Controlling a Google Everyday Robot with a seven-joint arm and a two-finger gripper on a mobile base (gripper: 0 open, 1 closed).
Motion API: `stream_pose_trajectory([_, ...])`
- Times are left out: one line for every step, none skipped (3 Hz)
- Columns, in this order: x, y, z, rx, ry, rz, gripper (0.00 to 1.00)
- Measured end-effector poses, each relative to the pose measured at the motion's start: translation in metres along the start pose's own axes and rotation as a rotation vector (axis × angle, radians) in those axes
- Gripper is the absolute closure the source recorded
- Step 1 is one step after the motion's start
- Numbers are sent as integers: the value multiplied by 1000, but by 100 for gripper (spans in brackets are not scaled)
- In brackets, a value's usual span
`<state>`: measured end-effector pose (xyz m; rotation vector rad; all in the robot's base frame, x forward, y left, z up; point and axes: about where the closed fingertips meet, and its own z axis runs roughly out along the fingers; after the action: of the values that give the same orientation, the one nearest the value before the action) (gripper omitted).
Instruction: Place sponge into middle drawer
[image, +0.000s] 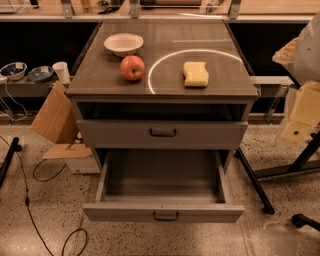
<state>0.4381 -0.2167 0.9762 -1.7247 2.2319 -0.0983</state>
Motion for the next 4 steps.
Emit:
stream_pose_trajectory([-3, -2, 0, 2, -6, 4, 0])
stream_pose_trajectory([-24, -18, 1, 11, -50, 33, 0])
stream_pose_trajectory([-52, -48, 11, -9, -107, 109, 0])
stream_pose_trajectory([-68, -70, 21, -33, -164, 230, 0])
